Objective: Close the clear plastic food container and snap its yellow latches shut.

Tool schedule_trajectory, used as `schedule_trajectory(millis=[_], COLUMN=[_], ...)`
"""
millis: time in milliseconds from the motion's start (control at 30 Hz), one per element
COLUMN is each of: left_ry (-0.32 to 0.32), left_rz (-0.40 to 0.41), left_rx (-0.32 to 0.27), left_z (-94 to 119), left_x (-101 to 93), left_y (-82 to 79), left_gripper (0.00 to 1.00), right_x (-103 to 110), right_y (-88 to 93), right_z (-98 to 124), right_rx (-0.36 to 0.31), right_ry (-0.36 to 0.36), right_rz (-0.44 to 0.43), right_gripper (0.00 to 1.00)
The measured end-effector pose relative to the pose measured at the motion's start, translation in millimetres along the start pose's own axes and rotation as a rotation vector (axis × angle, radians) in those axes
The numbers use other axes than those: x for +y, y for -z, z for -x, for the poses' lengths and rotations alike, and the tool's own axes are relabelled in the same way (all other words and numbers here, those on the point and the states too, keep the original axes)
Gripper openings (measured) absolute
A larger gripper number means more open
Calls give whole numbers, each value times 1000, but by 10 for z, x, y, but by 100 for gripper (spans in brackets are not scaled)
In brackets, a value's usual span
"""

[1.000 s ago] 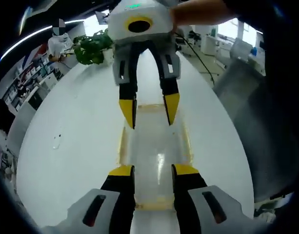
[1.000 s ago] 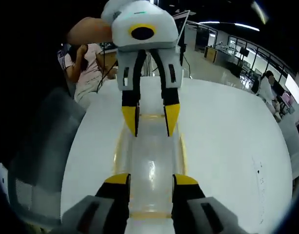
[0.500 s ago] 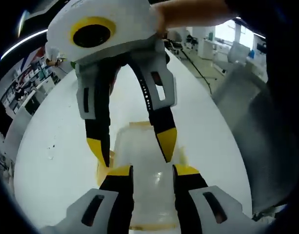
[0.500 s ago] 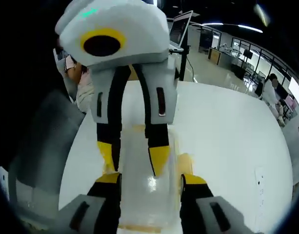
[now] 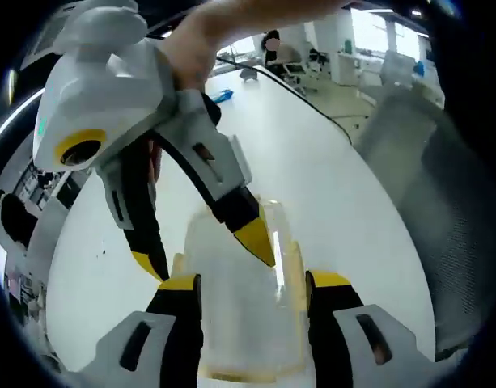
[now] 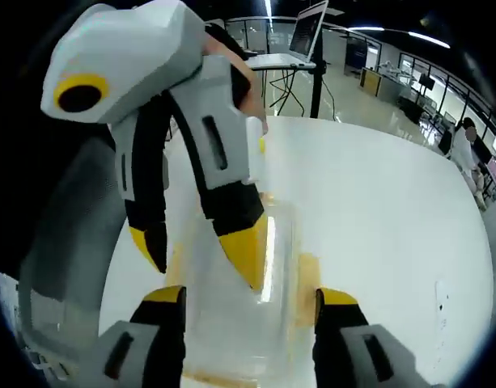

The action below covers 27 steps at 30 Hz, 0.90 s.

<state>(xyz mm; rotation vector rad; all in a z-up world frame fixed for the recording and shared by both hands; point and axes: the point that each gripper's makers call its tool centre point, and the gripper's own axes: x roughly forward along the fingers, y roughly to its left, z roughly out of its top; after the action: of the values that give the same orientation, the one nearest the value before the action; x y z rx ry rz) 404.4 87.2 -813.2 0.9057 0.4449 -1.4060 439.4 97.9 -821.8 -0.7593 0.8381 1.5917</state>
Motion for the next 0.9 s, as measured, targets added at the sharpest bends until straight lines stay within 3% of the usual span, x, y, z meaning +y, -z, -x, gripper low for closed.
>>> schedule_trajectory(millis=[133, 167, 267, 333, 533, 900], left_ry=[-50, -82, -117, -166, -174, -188], left_rz=[-42, -104, -84, -67, -17, -9], left_rx=[41, 40, 52, 46, 21, 69], left_z=[-74, -86, -96, -74, -84, -98], left_x=[-114, -83, -103, -20, -52, -26], left_y=[82, 73, 83, 60, 69, 69], left_gripper=[56, 57, 55, 50, 48, 45], right_x=[30, 22, 32, 70, 75, 67], right_y=[25, 34, 24, 17, 9, 41], right_z=[-8, -2, -14, -43, -49, -31], right_rx=[-3, 2, 6, 15, 77, 114], right_ry=[-48, -53, -67, -92, -108, -119], right_rz=[-43, -53, -47, -55, -40, -37], right_gripper=[60, 60, 60, 60, 59, 58])
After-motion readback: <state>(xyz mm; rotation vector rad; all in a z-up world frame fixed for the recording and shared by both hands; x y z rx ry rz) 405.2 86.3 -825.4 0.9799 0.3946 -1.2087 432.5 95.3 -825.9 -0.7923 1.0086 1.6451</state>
